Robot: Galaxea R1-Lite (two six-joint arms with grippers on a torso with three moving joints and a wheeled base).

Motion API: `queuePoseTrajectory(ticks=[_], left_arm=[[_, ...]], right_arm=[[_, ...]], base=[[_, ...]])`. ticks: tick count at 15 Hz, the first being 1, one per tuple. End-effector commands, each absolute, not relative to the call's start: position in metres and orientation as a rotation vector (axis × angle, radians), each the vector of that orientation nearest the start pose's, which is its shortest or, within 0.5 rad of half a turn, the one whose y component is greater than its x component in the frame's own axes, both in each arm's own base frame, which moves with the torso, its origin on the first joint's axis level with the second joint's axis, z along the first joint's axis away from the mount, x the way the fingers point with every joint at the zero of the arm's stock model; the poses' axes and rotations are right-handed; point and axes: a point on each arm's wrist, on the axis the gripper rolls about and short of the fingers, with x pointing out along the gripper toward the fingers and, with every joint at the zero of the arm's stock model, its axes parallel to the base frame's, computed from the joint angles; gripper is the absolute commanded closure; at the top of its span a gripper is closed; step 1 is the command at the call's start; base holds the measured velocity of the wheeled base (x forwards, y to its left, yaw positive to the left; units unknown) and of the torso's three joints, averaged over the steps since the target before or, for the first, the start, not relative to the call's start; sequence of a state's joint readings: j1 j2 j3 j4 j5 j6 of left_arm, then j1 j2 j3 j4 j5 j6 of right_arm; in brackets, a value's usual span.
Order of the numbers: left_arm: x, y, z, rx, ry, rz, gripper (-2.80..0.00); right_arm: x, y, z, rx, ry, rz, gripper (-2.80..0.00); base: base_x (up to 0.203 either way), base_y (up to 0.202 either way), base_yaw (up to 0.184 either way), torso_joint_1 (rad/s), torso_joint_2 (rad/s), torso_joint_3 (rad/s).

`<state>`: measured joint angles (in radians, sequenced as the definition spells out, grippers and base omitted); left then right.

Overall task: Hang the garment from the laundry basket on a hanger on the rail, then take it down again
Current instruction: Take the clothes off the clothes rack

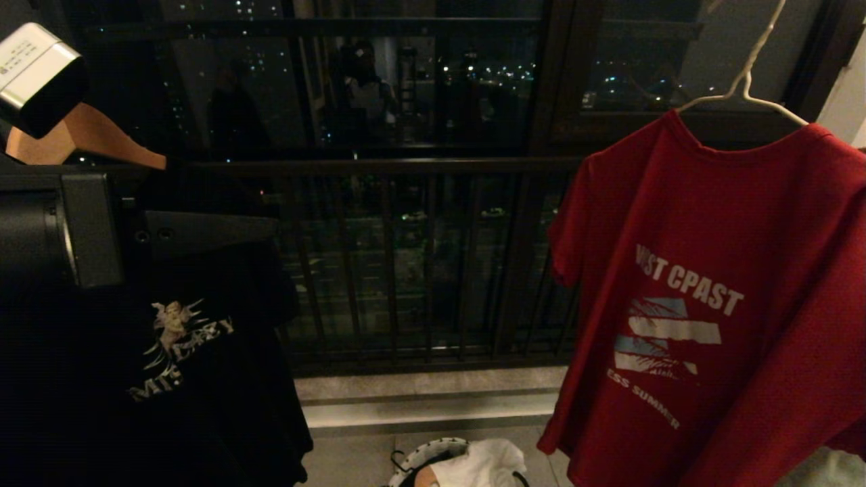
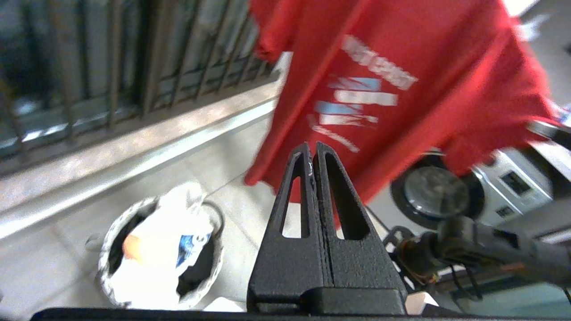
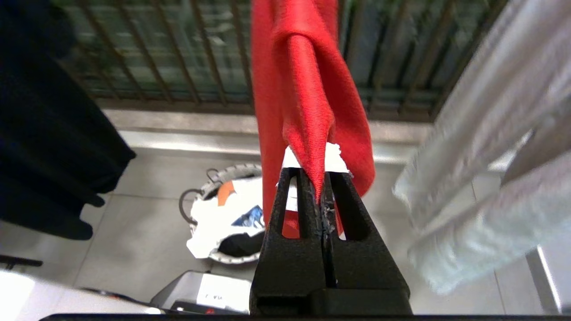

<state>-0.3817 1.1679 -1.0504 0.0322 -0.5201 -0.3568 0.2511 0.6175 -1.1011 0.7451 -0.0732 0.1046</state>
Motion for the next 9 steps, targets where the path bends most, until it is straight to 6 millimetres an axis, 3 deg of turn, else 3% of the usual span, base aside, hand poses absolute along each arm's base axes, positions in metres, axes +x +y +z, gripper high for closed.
queuePoseTrajectory(ticks=[1, 9], left_arm=[[0.152, -0.074, 0.317, -0.343, 0.323, -0.852, 0.00], [0.149, -0.096, 0.317, -0.320, 0.332, -0.851, 0.00]], right_arm=[[-0.040, -0.012, 0.293, 0.060, 0.221, 0.185, 0.00], [-0.064, -0.017, 0.275, 0.043, 0.275, 0.199, 0.00]], base=[[0.000, 0.000, 0.000, 0.000, 0.00, 0.000], [0.000, 0.000, 0.000, 0.000, 0.00, 0.000]])
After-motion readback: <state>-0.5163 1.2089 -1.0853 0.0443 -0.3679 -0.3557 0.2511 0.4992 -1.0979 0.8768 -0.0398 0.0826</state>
